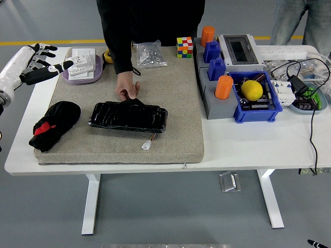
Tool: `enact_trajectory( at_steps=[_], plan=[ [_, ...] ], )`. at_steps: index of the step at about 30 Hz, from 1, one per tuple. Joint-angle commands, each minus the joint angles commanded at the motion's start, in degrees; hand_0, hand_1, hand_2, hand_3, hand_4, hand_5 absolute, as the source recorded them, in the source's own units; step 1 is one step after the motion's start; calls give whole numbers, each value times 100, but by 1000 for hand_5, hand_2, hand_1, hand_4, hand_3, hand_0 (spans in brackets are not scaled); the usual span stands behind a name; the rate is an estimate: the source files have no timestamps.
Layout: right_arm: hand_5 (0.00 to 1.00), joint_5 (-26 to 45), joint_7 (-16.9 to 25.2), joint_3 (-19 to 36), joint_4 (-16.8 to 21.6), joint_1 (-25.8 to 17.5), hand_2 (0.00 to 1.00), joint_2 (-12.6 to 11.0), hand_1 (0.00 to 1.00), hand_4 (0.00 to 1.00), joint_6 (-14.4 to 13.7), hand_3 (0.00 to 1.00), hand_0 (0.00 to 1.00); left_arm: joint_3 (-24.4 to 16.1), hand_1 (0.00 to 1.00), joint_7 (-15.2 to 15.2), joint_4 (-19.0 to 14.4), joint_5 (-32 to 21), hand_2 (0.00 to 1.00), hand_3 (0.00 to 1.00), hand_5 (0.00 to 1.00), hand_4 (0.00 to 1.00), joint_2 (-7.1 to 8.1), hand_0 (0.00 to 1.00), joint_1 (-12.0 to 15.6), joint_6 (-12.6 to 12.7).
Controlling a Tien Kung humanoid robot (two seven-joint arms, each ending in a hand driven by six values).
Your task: Pick the rag up,wipe the panel,place it on the desk
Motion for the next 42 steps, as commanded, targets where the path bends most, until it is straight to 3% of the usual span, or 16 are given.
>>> enact_trajectory(
  at_steps=[8, 13, 15, 24, 33, 36, 42],
  plan=[
    [567, -27, 10, 10, 2, -28, 719, 36, 674, 998, -1, 649, 783, -586, 633, 529, -816, -117, 753, 798, 651, 953, 462, 425, -122, -357],
    [565, -23, 9, -23, -10, -71, 719, 53, 676, 998, 17, 648, 783, -767, 634, 501, -986, -469, 752, 797, 630, 945, 701, 425, -206, -391],
    [565, -32, 11, -38, -12, -77, 719, 67, 676, 998, 23, 648, 783, -727, 634, 334, -894, -809, 752, 797, 630, 945, 781, 425, -245, -309],
    [562, -69, 21, -69, -9, -124, 719, 151, 677, 998, 21, 646, 783, -460, 632, -610, -473, -2718, 744, 793, 607, 930, 860, 432, -283, 6],
    [561, -79, 36, -4, -3, -165, 720, 240, 677, 998, 24, 646, 784, -92, 637, -1449, -173, -4843, 733, 780, 576, 911, 856, 440, -432, -29],
    [560, -84, 39, 18, 2, -163, 720, 246, 677, 998, 19, 646, 784, -121, 637, -1415, -101, -4740, 727, 772, 560, 903, 902, 450, -470, -73],
    [559, -79, 29, 28, 4, -141, 720, 231, 677, 998, 16, 646, 783, -499, 631, -1139, -123, -3460, 711, 765, 538, 896, 889, 442, -485, -43]
  ],
)
